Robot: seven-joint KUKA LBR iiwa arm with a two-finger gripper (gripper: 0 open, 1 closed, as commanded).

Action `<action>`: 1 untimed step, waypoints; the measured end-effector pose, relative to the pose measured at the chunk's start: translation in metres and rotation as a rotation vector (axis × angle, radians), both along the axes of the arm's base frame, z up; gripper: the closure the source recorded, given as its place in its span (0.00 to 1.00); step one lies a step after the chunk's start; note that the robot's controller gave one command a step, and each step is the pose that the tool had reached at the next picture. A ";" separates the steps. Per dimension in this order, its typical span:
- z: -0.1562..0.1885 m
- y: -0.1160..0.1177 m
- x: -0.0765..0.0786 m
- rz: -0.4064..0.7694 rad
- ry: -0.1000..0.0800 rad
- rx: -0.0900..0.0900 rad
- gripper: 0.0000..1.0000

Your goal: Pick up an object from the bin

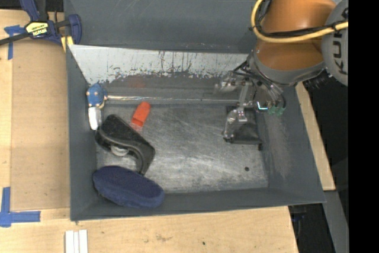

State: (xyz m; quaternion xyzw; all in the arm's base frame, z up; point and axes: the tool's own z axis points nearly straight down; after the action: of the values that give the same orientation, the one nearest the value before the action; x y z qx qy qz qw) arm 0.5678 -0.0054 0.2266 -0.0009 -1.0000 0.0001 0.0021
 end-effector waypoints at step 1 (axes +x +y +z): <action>-0.021 -0.080 0.014 0.228 -0.008 -0.003 0.00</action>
Offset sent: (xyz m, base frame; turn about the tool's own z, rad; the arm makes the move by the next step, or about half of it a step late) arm 0.0132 -0.0766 -0.0209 -0.2333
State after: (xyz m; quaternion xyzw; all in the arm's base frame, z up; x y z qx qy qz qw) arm 0.5815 -0.0855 0.2057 0.1128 -0.9936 0.0017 -0.0018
